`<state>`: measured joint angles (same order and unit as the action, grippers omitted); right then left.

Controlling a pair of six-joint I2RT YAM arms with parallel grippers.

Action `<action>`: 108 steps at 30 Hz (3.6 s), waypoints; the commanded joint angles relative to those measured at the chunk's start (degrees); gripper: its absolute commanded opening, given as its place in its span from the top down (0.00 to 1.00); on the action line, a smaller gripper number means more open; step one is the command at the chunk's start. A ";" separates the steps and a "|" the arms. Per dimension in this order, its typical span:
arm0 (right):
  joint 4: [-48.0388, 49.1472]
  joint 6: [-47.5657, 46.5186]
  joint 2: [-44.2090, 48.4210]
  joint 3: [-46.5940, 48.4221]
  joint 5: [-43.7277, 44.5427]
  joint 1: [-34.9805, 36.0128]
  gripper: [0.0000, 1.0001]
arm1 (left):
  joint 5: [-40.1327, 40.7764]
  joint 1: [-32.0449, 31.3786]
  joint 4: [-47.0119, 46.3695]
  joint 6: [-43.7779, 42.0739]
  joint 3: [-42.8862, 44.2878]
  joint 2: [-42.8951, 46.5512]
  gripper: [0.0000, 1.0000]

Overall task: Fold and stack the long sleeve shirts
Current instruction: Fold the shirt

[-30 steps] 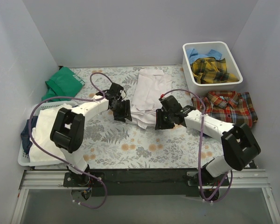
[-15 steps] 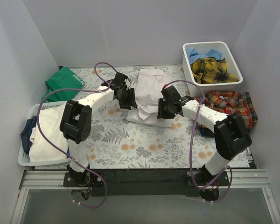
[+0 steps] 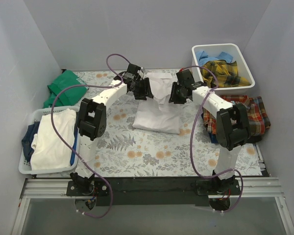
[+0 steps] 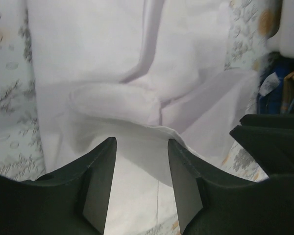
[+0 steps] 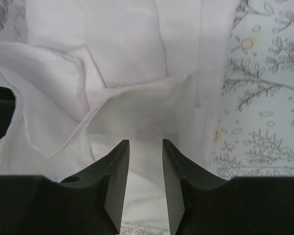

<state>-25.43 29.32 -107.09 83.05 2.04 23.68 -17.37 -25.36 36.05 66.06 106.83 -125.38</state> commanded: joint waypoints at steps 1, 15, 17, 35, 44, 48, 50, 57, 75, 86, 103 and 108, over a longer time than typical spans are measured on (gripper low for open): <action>0.65 -1.37 -3.48 8.69 -1.60 -2.41 0.60 | -3.64 -0.39 -1.43 2.40 10.75 -4.78 0.54; -0.23 -6.91 12.51 -11.13 -5.37 -0.13 0.59 | -3.27 -1.35 -3.26 3.37 -10.29 12.08 0.52; 0.20 -6.91 14.09 -14.99 -6.17 1.53 0.59 | -3.38 -2.84 -4.76 3.46 -17.65 15.24 0.53; 4.69 -7.00 3.38 -22.21 -14.96 4.17 0.61 | 11.47 -3.73 -8.28 8.82 -34.58 11.92 0.59; 5.66 -1.99 4.26 -24.43 -18.21 14.36 0.63 | 13.50 0.13 -5.29 6.63 -31.43 12.09 0.58; 3.81 -0.23 1.98 -19.08 -17.16 18.06 0.63 | 13.15 5.67 -4.06 4.87 -29.58 13.40 0.55; 3.81 0.99 -0.04 -17.31 -18.56 18.77 0.63 | 13.67 8.83 -3.27 4.43 -28.78 15.77 0.52; 1.88 1.18 -7.77 -3.53 -19.71 22.54 0.63 | 14.03 15.34 1.29 4.60 -26.67 25.09 0.41; -2.08 -0.58 0.44 7.86 -9.00 24.84 0.54 | 2.17 19.12 -4.75 9.96 -48.90 37.14 0.34; -2.08 -0.40 12.43 -5.44 -6.88 16.84 0.52 | -10.58 19.21 -22.51 16.20 -55.15 31.35 0.34; -1.99 -4.09 7.34 -0.44 -11.88 9.54 0.53 | -7.69 15.96 -27.71 19.46 -54.36 19.56 0.71; -2.08 -6.90 1.80 4.75 -12.50 8.66 0.53 | -2.24 15.96 -21.39 16.65 -52.69 22.99 0.94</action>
<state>-28.58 25.63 -102.37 82.17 -8.91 32.84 -27.27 -9.13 7.55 85.91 53.41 -104.49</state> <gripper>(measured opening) 0.468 0.153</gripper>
